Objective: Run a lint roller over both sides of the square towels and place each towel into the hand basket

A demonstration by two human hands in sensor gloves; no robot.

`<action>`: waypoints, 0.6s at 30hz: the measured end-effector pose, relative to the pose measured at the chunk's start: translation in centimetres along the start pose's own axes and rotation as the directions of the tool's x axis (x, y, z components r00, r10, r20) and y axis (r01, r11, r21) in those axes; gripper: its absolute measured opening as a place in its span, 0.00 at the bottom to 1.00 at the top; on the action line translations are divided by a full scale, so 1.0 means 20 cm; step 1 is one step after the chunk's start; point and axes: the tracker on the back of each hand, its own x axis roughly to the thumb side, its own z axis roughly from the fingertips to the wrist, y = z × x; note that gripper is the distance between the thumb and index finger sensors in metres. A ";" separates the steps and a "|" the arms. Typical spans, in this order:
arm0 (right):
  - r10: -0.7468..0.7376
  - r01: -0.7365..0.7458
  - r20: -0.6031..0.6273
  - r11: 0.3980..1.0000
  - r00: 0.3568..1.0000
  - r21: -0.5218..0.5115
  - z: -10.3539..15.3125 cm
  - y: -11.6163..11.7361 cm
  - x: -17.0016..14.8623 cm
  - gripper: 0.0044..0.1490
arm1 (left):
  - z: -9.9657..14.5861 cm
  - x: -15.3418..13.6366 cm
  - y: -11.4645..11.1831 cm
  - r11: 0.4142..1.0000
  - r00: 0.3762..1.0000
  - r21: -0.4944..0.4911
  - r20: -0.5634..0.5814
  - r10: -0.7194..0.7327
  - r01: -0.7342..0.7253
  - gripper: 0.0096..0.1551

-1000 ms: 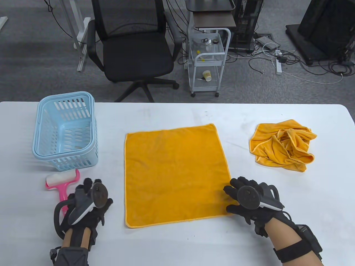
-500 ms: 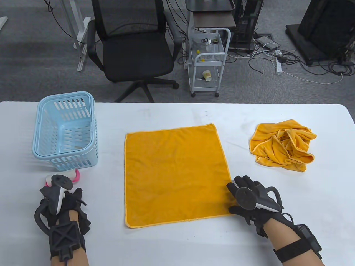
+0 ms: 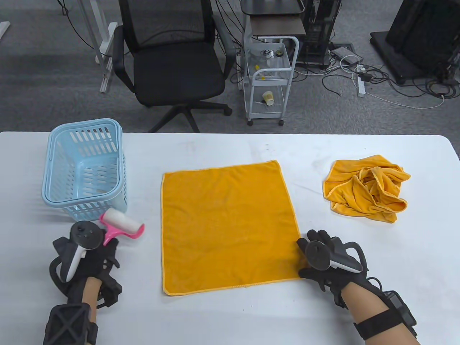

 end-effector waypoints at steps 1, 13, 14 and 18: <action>0.001 -0.001 -0.001 1.000 1.000 0.003 0.00 0.00 0.00 0.58 | 0.02 0.10 -0.01 1.000 0.998 -0.011 0.056 -0.013 0.013 0.29; -0.004 0.005 -0.014 0.999 1.000 0.034 0.00 0.00 -0.01 0.58 | 0.17 1.16 -0.65 0.918 0.738 -0.140 0.645 -0.199 0.370 0.31; -0.003 0.003 -0.014 0.999 1.000 0.035 0.00 0.00 -0.01 0.57 | 0.16 1.18 -0.69 0.913 0.728 -0.144 0.656 -0.202 0.382 0.31; -0.001 0.002 -0.015 0.999 1.000 0.037 0.00 0.00 -0.01 0.58 | 0.11 1.15 -0.72 0.874 0.704 -0.122 0.649 -0.289 0.471 0.32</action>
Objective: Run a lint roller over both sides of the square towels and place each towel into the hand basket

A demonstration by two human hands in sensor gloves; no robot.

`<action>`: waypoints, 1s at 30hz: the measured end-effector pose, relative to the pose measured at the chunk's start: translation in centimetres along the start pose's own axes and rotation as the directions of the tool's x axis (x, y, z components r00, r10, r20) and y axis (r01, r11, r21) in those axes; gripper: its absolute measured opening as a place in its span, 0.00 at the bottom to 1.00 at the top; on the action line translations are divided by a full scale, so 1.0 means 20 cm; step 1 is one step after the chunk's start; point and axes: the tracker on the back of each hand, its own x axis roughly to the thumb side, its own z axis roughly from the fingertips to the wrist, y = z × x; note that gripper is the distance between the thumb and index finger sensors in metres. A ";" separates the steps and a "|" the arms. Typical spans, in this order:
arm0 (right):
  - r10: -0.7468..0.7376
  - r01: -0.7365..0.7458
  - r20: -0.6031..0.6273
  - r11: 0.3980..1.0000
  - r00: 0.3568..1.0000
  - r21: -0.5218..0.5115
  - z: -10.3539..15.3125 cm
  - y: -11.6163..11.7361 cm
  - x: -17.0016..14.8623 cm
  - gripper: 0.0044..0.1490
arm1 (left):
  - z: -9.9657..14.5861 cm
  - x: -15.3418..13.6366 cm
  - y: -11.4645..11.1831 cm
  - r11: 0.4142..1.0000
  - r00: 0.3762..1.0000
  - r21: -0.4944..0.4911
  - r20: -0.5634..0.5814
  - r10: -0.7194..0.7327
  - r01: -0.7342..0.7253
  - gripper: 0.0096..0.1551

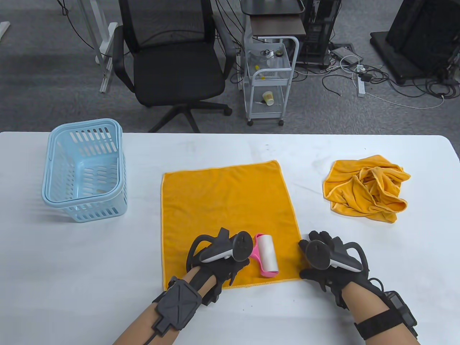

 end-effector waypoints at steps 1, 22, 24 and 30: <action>-0.006 0.006 -0.001 1.000 1.000 0.002 0.00 0.00 0.00 0.57 | 0.02 -0.04 0.00 0.999 0.999 -0.033 -0.025 -0.039 0.038 0.32; -0.012 0.012 0.001 1.000 1.000 0.021 -0.01 0.01 -0.01 0.57 | 0.20 -0.37 0.14 0.999 0.991 -0.051 -0.134 -0.025 0.018 0.34; -0.010 0.010 0.001 1.000 1.000 0.021 -0.01 0.01 -0.01 0.57 | 0.06 -0.25 0.12 0.999 0.996 -0.037 -0.094 0.005 -0.008 0.34; -0.009 0.009 0.000 1.000 1.000 0.021 -0.01 0.01 -0.01 0.57 | -0.06 -0.21 0.06 0.991 0.984 -0.074 -0.135 -0.120 0.111 0.29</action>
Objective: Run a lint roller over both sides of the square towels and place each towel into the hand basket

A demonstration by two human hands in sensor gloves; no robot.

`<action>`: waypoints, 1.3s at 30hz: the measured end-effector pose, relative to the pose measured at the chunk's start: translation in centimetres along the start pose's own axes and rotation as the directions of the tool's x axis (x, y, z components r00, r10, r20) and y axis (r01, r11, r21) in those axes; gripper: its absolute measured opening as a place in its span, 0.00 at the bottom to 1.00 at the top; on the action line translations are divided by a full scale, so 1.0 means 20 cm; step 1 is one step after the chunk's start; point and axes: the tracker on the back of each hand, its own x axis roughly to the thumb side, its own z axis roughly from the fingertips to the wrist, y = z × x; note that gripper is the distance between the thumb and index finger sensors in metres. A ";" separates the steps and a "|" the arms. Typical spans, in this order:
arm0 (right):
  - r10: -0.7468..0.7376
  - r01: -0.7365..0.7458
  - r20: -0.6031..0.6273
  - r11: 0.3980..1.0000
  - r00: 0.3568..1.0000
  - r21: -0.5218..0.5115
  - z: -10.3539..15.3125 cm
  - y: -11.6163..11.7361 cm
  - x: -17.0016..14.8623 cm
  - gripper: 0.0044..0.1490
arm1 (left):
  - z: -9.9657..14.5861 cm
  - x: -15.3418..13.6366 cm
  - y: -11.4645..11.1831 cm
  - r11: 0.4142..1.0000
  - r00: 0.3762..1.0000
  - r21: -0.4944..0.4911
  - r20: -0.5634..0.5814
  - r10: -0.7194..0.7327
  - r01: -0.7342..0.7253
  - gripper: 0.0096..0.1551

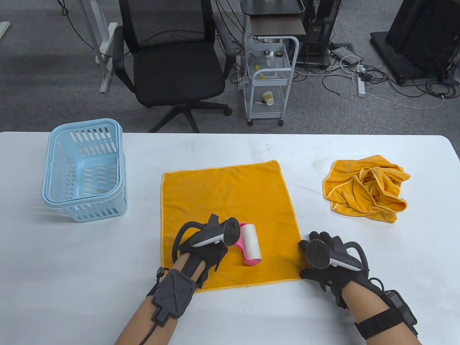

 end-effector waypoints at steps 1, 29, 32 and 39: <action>-0.002 0.002 0.000 1.000 1.000 0.000 0.00 0.00 0.00 0.57 | 0.01 -0.03 0.00 0.999 0.999 -0.013 -0.027 -0.033 0.032 0.27; -0.008 0.008 -0.001 1.000 1.000 0.004 0.00 0.01 0.00 0.57 | -0.15 -0.22 0.05 0.999 0.986 0.034 -0.167 0.020 -0.014 0.27; -0.010 0.010 -0.002 1.000 1.000 0.004 0.00 0.01 0.00 0.57 | -0.09 -0.35 0.05 0.995 0.964 -0.028 -0.245 -0.100 0.097 0.23; -0.015 0.015 0.000 1.000 1.000 0.005 -0.01 0.01 -0.01 0.57 | 0.13 -0.73 0.01 0.967 0.881 -0.181 -0.409 -0.240 0.179 0.22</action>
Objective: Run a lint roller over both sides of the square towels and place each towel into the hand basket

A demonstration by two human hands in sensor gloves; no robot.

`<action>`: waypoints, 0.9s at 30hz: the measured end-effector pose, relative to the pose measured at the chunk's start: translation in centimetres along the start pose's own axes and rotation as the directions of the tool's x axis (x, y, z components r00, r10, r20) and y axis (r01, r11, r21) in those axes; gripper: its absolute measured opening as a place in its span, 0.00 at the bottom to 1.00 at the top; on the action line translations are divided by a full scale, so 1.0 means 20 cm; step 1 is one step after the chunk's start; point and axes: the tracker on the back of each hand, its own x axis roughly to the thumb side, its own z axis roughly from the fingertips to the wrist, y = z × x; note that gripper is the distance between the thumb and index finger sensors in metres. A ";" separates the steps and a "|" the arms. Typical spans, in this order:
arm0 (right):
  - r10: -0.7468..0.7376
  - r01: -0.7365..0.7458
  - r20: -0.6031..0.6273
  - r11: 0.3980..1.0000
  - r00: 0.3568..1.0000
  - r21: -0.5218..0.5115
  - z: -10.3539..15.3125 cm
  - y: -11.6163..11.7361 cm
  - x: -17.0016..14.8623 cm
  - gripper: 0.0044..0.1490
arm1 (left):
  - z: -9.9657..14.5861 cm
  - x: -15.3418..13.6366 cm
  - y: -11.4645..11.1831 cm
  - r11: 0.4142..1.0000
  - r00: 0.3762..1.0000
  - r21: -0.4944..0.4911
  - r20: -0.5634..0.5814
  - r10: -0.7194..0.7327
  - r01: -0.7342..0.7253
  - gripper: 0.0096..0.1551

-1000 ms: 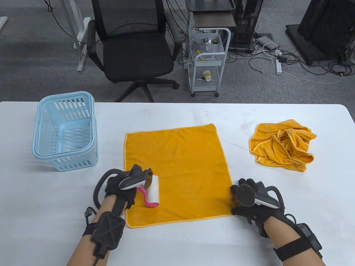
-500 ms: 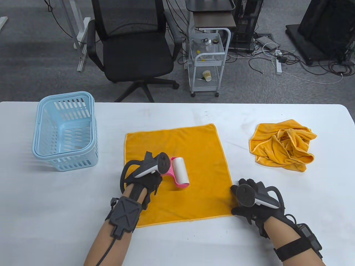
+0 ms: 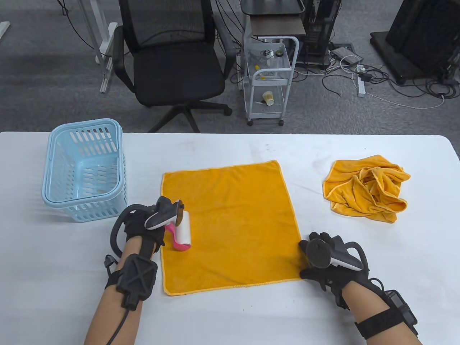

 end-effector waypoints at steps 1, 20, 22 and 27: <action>0.000 0.000 0.000 1.000 1.000 0.000 0.00 0.00 0.00 0.57 | 0.00 -0.02 0.00 1.000 0.999 -0.006 0.015 0.029 -0.029 0.23; -0.009 0.009 -0.003 1.000 1.000 0.004 0.00 0.00 -0.01 0.57 | -0.16 0.36 0.15 0.948 0.937 0.069 0.192 0.292 -0.309 0.28; -0.009 0.009 -0.003 1.000 1.000 0.004 0.00 0.01 -0.01 0.57 | -0.16 0.30 0.12 0.970 0.964 0.062 0.138 0.226 -0.236 0.26; -0.013 0.013 -0.003 1.000 1.000 0.004 0.00 0.01 -0.01 0.57 | -0.10 0.07 0.04 0.997 0.998 0.035 -0.016 0.068 -0.067 0.23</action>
